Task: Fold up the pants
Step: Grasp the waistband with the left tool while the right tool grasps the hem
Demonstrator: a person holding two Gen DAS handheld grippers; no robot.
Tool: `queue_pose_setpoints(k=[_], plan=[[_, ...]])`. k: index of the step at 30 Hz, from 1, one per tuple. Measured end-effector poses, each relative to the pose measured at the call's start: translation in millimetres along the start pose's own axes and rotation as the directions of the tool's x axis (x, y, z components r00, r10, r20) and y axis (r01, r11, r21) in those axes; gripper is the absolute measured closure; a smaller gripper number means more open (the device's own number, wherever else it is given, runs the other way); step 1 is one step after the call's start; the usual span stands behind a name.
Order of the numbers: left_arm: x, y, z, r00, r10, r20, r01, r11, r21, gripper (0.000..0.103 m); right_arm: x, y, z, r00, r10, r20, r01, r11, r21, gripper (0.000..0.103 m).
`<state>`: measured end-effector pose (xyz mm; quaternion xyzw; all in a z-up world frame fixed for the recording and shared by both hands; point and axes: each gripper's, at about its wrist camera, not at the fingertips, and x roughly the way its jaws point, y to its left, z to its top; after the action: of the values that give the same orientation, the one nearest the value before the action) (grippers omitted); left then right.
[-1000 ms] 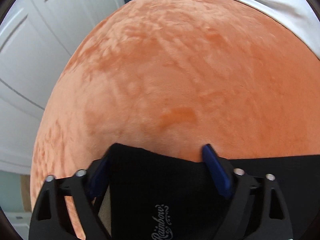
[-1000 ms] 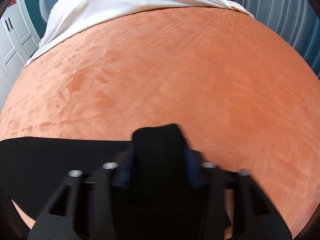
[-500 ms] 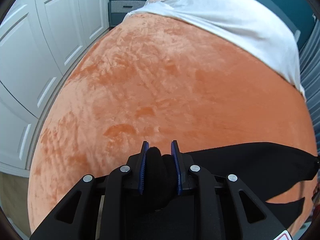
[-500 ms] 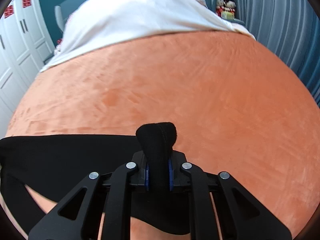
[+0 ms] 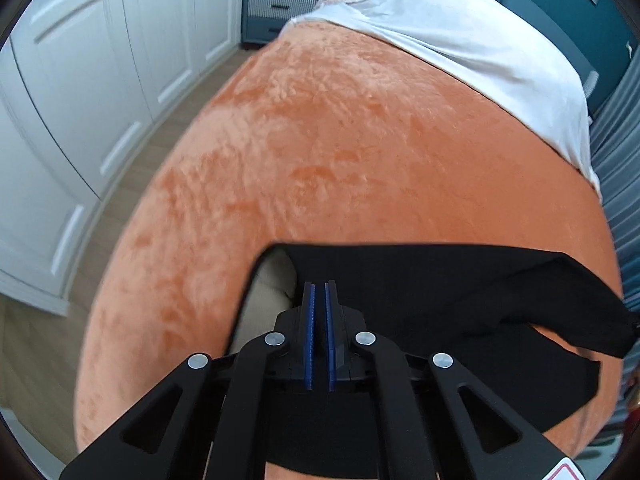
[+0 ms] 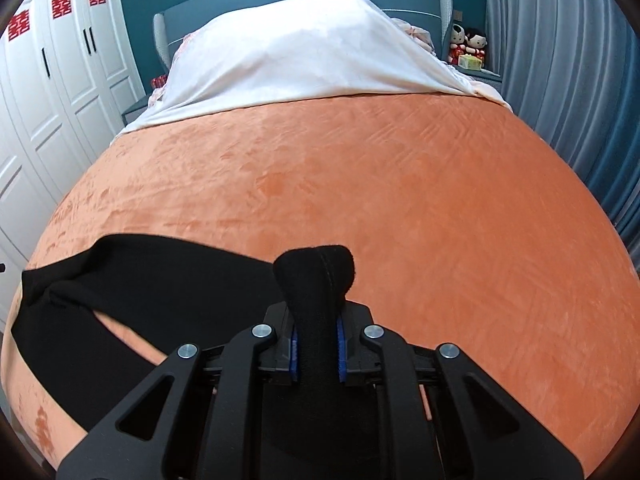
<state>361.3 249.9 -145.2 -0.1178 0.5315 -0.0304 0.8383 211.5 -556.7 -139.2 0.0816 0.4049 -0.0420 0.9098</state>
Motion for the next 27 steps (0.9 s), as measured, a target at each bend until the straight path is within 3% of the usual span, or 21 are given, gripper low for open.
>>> queue_pose_setpoints(k=[1, 2, 3, 5, 7, 10, 11, 12, 14, 15, 18, 21, 24, 27], plan=[[4, 2, -3, 1.000, -0.009, -0.016, 0.009, 1.000, -0.024, 0.092, -1, 2, -3, 1.000, 0.001, -0.001, -0.001, 1.000, 0.002, 0.091], [8, 3, -7, 0.999, -0.020, -0.025, 0.019, 0.999, -0.045, 0.083, -3, 3, -5, 1.000, 0.004, 0.001, -0.004, 1.000, 0.005, 0.091], [13, 2, -10, 0.999, -0.035, -0.030, 0.033, 0.997, -0.069, 0.060, -3, 5, -7, 1.000, 0.003, 0.001, -0.003, 1.000, 0.009, 0.091], [22, 2, -16, 1.000, -0.015, -0.023, 0.012, 0.994, -0.106, 0.031, -4, 6, -8, 1.000, 0.002, 0.000, -0.002, 1.000, 0.013, 0.091], [40, 4, -19, 0.999, 0.011, -0.041, -0.018, 0.986, -0.167, 0.027, -5, 6, -10, 1.000, 0.001, 0.001, -0.001, 1.000, 0.021, 0.091], [68, 7, -19, 0.994, -0.049, -0.099, 0.024, 0.970, -0.240, 0.027, -5, 7, -11, 1.000, -0.009, -0.002, 0.009, 1.000, 0.025, 0.091], [81, 8, -18, 0.989, -0.073, -0.127, 0.036, 0.962, -0.272, 0.032, -5, 7, -12, 1.000, -0.008, -0.003, 0.008, 1.000, 0.029, 0.091], [90, 8, -16, 0.985, -0.092, -0.143, 0.047, 0.956, -0.290, 0.055, -5, 8, -12, 1.000, -0.010, -0.005, 0.010, 0.999, 0.031, 0.091], [103, 3, -11, 0.980, -0.066, -0.188, 0.015, 0.965, -0.261, 0.100, -4, 8, -13, 1.000, -0.016, -0.009, 0.016, 0.999, 0.033, 0.091], [103, 0, -8, 0.980, -0.064, -0.189, 0.017, 0.970, -0.243, 0.100, -4, 9, -13, 1.000, -0.021, -0.011, 0.021, 0.999, 0.031, 0.091], [69, -6, 5, 0.992, -0.100, -0.073, 0.084, 0.976, -0.200, 0.100, -7, 11, -12, 0.999, -0.032, -0.003, 0.032, 0.999, 0.029, 0.091], [19, -2, 8, 0.975, -0.220, 0.013, 0.219, 0.962, -0.164, 0.100, -25, 17, -9, 0.999, -0.022, 0.048, 0.021, 1.000, 0.011, 0.091], [-27, 8, -9, 0.960, -0.279, 0.038, 0.281, 0.956, -0.089, 0.100, -52, 27, -19, 0.996, -0.022, 0.088, 0.026, 0.998, -0.052, 0.091], [-47, 26, -37, 0.963, -0.268, 0.011, 0.269, 0.961, -0.060, 0.099, -60, 24, -40, 0.997, -0.051, 0.056, 0.056, 0.993, -0.099, 0.090]])
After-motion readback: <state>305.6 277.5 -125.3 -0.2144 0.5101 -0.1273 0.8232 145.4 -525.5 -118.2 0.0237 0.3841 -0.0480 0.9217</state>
